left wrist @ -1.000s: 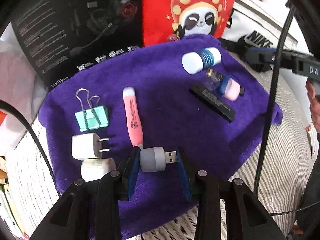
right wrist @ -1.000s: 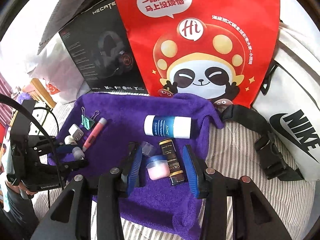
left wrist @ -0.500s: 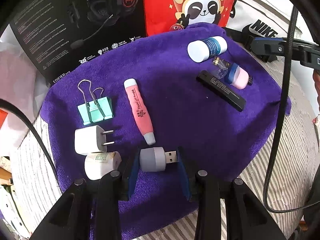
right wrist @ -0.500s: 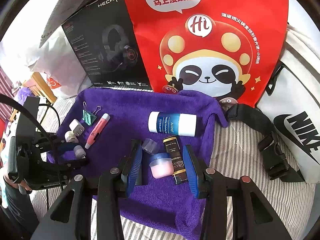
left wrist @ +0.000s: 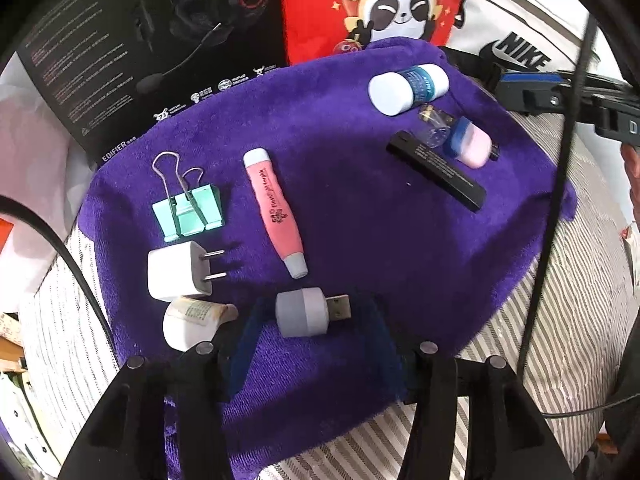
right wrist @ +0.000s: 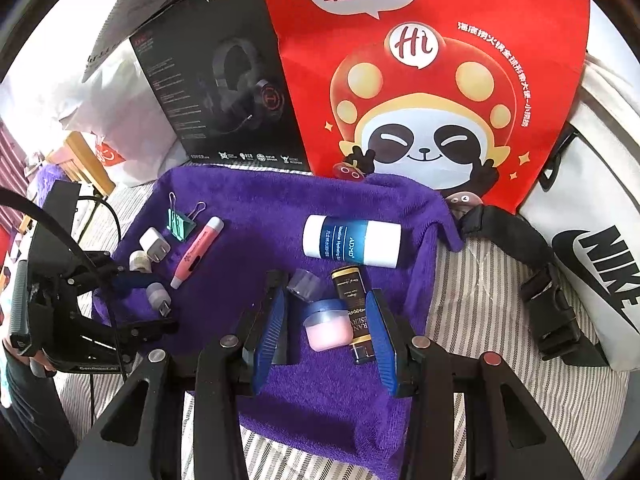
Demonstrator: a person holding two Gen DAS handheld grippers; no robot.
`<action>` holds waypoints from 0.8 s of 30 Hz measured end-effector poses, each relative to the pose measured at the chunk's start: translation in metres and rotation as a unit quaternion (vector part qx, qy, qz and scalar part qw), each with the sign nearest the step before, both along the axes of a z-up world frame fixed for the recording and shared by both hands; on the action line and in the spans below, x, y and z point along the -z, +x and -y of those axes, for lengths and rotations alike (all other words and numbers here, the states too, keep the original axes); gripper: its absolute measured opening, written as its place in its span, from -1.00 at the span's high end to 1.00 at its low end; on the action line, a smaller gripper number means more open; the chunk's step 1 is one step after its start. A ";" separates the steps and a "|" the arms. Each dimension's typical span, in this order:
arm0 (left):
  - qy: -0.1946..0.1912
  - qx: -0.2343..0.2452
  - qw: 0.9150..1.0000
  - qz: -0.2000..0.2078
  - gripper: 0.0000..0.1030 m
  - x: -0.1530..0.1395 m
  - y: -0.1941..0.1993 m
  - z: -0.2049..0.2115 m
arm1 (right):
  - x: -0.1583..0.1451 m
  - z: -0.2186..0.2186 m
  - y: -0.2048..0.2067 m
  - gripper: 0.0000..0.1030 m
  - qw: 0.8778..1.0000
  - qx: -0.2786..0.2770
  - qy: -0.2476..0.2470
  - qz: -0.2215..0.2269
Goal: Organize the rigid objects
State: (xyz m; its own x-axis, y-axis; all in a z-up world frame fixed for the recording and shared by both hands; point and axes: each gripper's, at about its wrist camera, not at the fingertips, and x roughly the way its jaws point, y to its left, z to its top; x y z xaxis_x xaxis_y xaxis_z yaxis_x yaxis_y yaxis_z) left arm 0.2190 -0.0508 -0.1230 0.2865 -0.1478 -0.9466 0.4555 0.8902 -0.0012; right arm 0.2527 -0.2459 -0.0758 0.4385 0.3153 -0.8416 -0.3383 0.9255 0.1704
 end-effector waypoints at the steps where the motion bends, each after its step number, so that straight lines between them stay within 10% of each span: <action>1: 0.001 0.002 1.000 0.001 -0.04 -0.003 -0.002 0.000 | 0.000 0.000 0.000 0.17 1.000 -0.001 -0.001 0.000; 24: -0.023 -0.093 0.981 0.168 -0.97 -0.137 -0.047 -0.035 | -0.048 -0.022 -0.039 -0.90 0.996 0.030 -0.047 0.067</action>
State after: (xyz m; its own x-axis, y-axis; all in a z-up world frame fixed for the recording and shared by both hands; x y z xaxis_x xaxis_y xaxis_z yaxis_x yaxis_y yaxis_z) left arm 0.1723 -0.0161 0.0137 0.6078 -0.1042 -0.7872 0.2669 0.9605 0.0789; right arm 0.2139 -0.2239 -0.0282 0.5641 0.2075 -0.7992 -0.2954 0.9546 0.0393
